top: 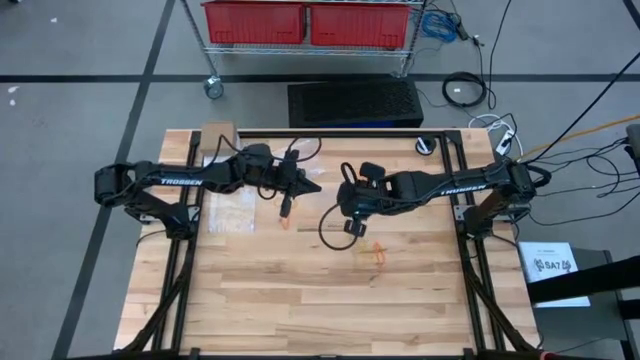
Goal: Sort rubber bands
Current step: Open the bottom right transparent zip bag
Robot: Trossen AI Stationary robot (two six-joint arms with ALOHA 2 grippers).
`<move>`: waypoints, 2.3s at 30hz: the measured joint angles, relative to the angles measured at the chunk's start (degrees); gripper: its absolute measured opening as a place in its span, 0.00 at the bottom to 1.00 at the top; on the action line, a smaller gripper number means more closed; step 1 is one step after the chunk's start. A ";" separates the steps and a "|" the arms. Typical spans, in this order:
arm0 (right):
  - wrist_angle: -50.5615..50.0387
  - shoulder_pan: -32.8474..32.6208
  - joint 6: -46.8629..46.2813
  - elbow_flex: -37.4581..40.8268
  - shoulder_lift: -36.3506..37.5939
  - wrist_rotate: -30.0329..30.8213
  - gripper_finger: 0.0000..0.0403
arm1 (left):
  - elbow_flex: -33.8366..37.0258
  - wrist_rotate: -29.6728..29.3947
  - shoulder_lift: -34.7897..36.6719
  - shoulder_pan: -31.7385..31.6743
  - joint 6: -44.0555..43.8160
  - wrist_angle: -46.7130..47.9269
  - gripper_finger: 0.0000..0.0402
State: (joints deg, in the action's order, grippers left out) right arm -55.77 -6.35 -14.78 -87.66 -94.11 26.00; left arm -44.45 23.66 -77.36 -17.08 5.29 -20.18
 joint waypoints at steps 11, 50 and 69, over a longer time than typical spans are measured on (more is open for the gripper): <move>4.56 1.64 3.13 -0.04 -0.65 0.17 0.00 | 0.00 0.00 -0.02 0.02 0.22 -0.16 0.00; 52.36 6.39 1.41 30.98 4.22 -7.18 0.00 | 0.00 -2.83 -0.11 0.59 1.12 3.24 0.00; 55.83 9.73 1.44 30.93 3.85 -16.30 0.32 | 0.00 -5.16 -0.11 1.86 -0.27 2.39 0.00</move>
State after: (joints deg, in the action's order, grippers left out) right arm 0.05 3.38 -13.34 -56.73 -90.26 9.69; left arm -44.45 18.50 -77.47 -15.22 5.02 -17.79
